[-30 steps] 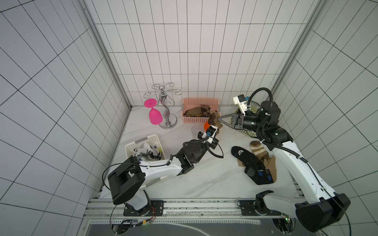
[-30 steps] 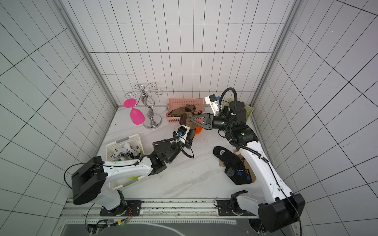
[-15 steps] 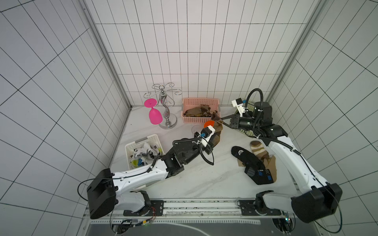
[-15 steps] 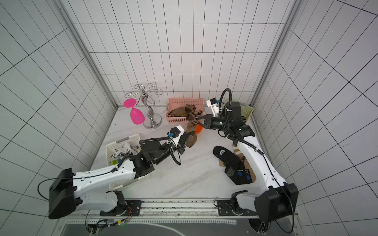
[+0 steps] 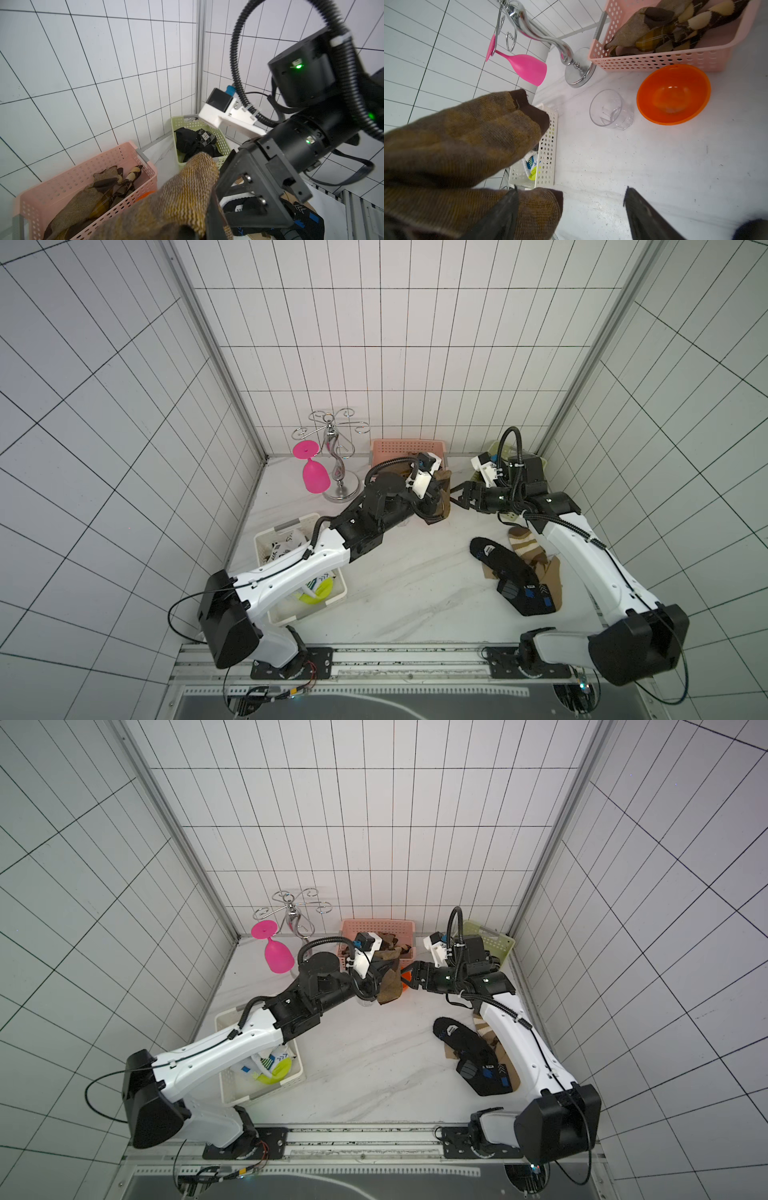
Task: Sort the socks into the basket by color
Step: Pick up the sock at the center of the board, then place the sock in the bin.
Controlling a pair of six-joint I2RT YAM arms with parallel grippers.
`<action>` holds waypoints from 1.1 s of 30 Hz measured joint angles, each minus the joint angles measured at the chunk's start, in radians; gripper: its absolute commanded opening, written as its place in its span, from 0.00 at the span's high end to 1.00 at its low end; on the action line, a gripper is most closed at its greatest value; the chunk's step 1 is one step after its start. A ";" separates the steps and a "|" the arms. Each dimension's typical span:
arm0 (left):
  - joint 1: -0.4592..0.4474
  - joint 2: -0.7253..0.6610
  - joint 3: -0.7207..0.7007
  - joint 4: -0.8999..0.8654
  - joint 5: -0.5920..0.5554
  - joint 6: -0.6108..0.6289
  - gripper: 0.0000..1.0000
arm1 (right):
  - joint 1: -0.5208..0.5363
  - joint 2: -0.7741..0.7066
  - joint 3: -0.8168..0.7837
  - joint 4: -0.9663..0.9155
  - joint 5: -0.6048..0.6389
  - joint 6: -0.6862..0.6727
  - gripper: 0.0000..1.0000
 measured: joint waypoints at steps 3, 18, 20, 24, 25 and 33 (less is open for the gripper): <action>0.043 0.055 0.070 -0.076 0.008 -0.035 1.00 | -0.016 -0.023 0.000 -0.013 0.041 -0.011 0.17; 0.240 0.512 0.513 -0.207 -0.076 -0.099 1.00 | -0.032 -0.048 0.000 -0.060 0.180 -0.062 0.10; 0.266 0.578 0.559 -0.205 -0.088 -0.100 1.00 | -0.035 -0.049 0.000 -0.061 0.187 -0.066 0.10; 0.315 0.707 0.651 -0.196 -0.117 -0.095 1.00 | -0.043 -0.050 0.000 -0.060 0.192 -0.070 0.10; 0.326 0.734 0.665 -0.191 -0.124 -0.094 1.00 | -0.047 -0.050 -0.001 -0.059 0.192 -0.070 0.10; 0.400 0.971 0.878 -0.158 -0.138 -0.079 1.00 | -0.068 -0.024 -0.016 -0.045 0.191 -0.079 0.11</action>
